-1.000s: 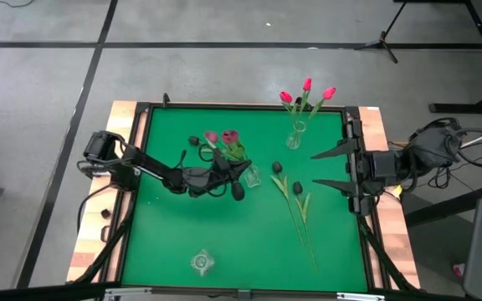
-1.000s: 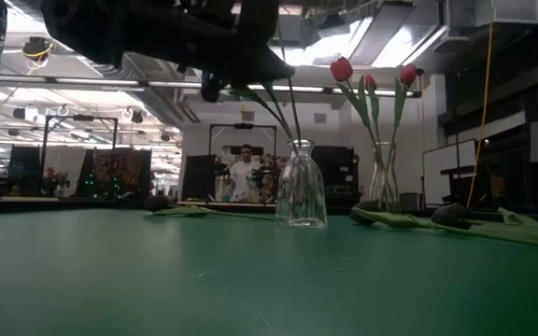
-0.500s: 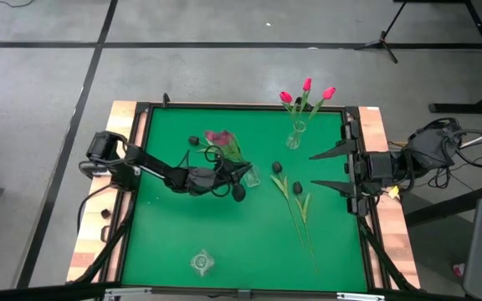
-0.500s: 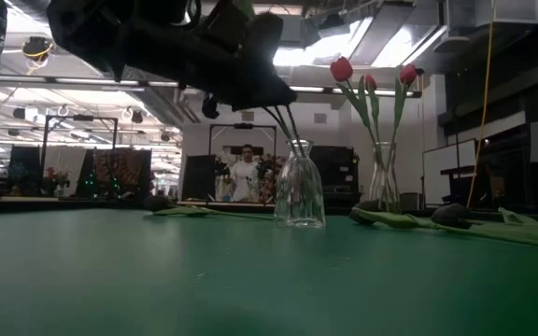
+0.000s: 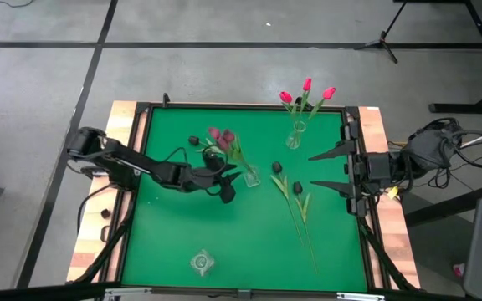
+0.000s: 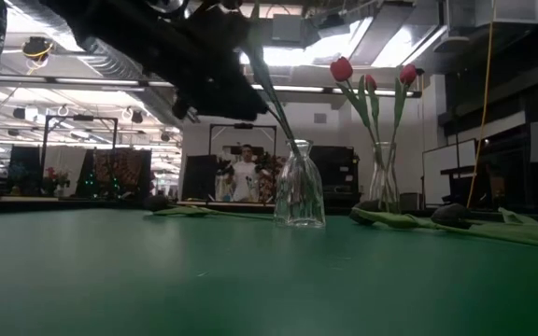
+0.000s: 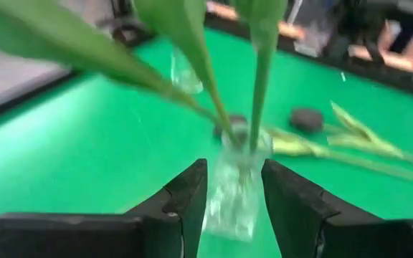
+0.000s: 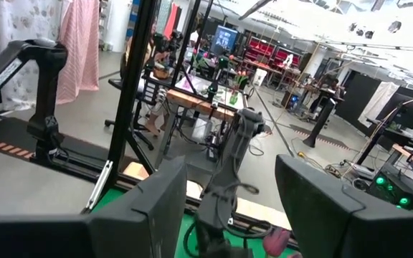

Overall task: Sort flowers into vase by color
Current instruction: Put the top left black tulip into the bottom transparent vase

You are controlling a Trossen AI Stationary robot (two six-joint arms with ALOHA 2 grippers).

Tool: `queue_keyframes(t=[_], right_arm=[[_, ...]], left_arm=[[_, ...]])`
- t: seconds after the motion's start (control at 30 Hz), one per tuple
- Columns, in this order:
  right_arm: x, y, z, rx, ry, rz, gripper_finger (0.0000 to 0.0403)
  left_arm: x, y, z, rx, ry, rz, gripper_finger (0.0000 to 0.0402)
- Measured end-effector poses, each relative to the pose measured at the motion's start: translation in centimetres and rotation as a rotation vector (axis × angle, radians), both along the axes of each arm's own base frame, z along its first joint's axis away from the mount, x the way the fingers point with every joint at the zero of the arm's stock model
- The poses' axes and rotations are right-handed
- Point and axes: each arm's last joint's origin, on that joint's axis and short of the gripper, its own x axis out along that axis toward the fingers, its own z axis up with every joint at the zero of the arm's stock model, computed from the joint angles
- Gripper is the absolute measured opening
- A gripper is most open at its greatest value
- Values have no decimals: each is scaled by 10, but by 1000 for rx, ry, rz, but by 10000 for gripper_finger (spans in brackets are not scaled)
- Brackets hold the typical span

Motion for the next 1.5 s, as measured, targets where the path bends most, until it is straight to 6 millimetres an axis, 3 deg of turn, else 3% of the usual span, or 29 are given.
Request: queue_keyframes(t=[0.27, 0.43, 0.57, 0.8, 1.0, 1.13, 1.27, 1.37, 1.5], right_arm=[[0, 0, -3, -18, 26, 0, 214], [0, 0, -6, -35, 53, -1, 214], [0, 0, -8, -47, 71, -2, 214], [0, 0, -10, -57, 85, -3, 214], [-1, 0, -13, -60, 118, -4, 214], [-1, -2, -15, -71, 139, -35, 214], [-1, -2, -16, -74, 143, -39, 214], [-1, -2, -16, -74, 143, -39, 214], [-1, -2, -16, -77, 147, -39, 214]], left_arm=[[-42, 1, 16, -64, 262, -122, 134], [-58, 27, 4, -24, 465, -49, 134], [-62, 47, -5, -6, 530, -52, 134], [-67, 80, -9, 116, 593, -230, 131], [-74, 99, -7, -12, 523, -263, 115], [-76, 87, 20, 26, 351, -332, 104], [-93, 86, 49, 143, 247, -203, 99], [-106, 101, 61, 209, 226, -36, 99], [-120, 130, 62, 168, 219, 25, 99]])
